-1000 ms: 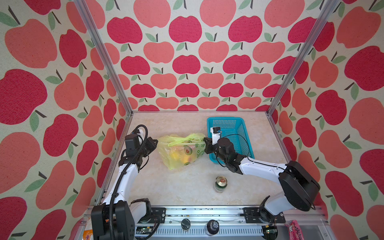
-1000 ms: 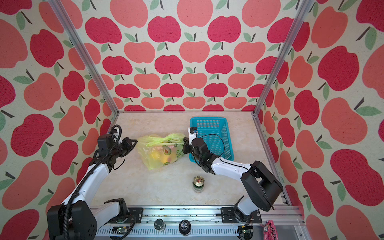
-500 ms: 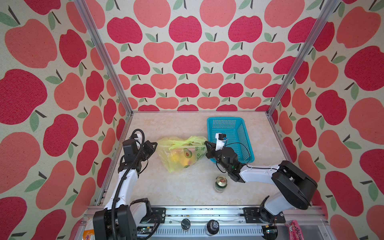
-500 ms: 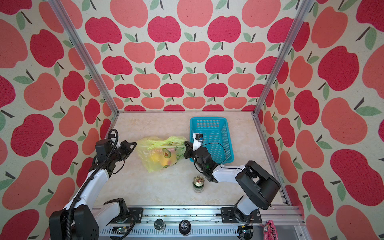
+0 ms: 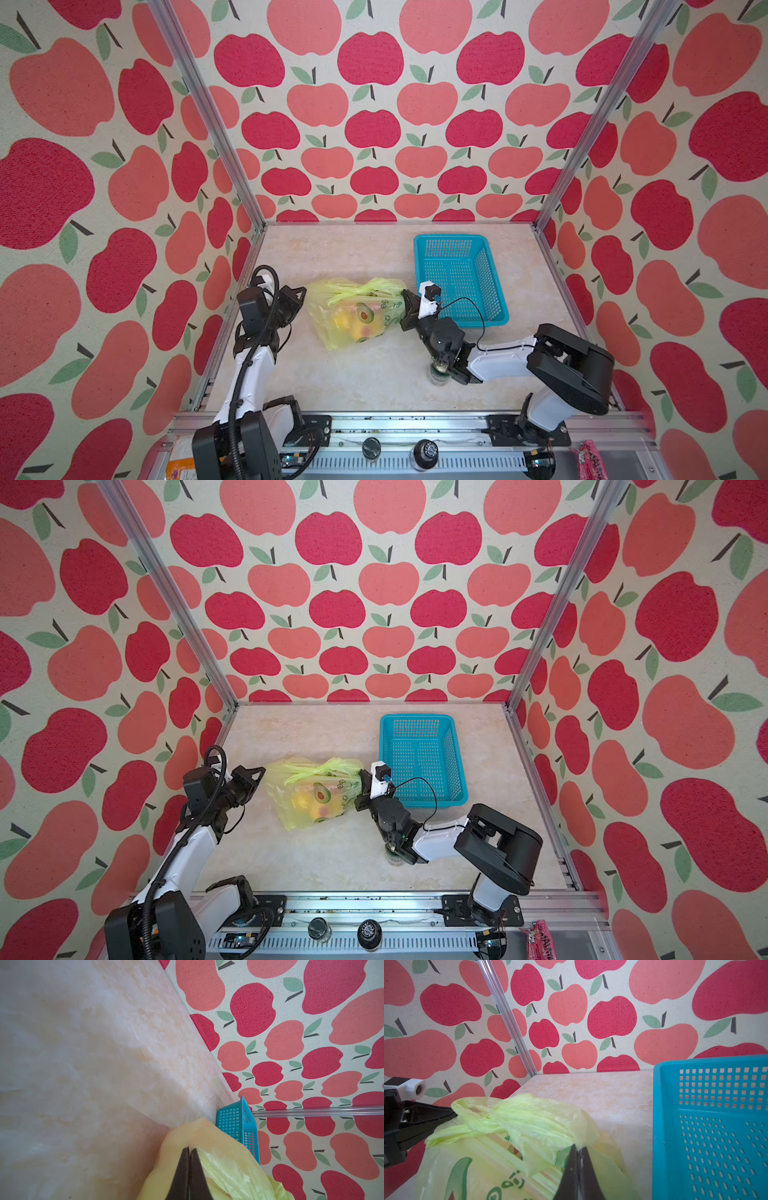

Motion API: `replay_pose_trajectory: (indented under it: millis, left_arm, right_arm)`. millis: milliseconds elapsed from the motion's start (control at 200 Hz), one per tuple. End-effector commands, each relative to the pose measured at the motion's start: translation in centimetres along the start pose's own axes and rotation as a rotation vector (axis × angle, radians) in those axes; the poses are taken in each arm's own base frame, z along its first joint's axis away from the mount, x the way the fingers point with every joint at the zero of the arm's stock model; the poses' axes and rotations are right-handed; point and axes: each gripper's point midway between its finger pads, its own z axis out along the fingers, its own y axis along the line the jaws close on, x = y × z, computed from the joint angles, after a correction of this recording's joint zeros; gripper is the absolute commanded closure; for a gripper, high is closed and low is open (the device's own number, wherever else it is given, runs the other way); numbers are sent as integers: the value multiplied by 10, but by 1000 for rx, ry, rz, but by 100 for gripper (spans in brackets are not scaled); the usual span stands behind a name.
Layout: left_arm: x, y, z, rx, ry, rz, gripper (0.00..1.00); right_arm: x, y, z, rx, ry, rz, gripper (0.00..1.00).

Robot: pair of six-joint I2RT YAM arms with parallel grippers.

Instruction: Untie the knot of the plastic bag and take out the fruit

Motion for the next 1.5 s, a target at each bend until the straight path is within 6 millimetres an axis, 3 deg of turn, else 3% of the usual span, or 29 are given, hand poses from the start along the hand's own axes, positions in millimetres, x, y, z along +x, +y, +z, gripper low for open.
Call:
replay_pose_trajectory:
  millis: [0,85,215,400,470,605,680,715,961,1186,1331,1491]
  left_arm:
    - [-29,8,5,1,-98,-18,100]
    - [-28,8,13,25,-67,-32,100]
    - [-27,5,16,30,-51,-15,100]
    - [-26,-7,12,-26,-40,72,84]
    - [-24,-13,11,-35,-41,100,70]
    - [-22,-22,1,-91,-77,175,30]
    - [-22,-28,-7,-122,-112,228,18]
    - [-22,-31,-10,-134,-127,252,0]
    - [-7,-63,-7,-145,-107,433,1]
    - [7,-61,17,-170,-42,490,0]
    - [15,-58,34,-153,21,497,9]
    - [19,-53,45,-158,64,501,10]
  right_arm:
    - [-28,-33,-5,223,-125,-82,98]
    - [-25,-23,0,153,-118,-71,94]
    - [-26,-13,4,103,-101,-92,76]
    - [-33,-12,8,42,-31,-81,54]
    - [-34,-12,14,12,35,-81,43]
    - [-37,-3,25,-80,190,-102,26]
    - [-36,7,28,-125,269,-145,18]
    - [-36,13,30,-147,307,-167,16]
    - [0,43,44,-261,538,-302,12]
    - [26,56,58,-243,616,-422,14]
    - [30,45,68,-178,619,-419,26]
    - [26,34,70,-159,611,-366,43]
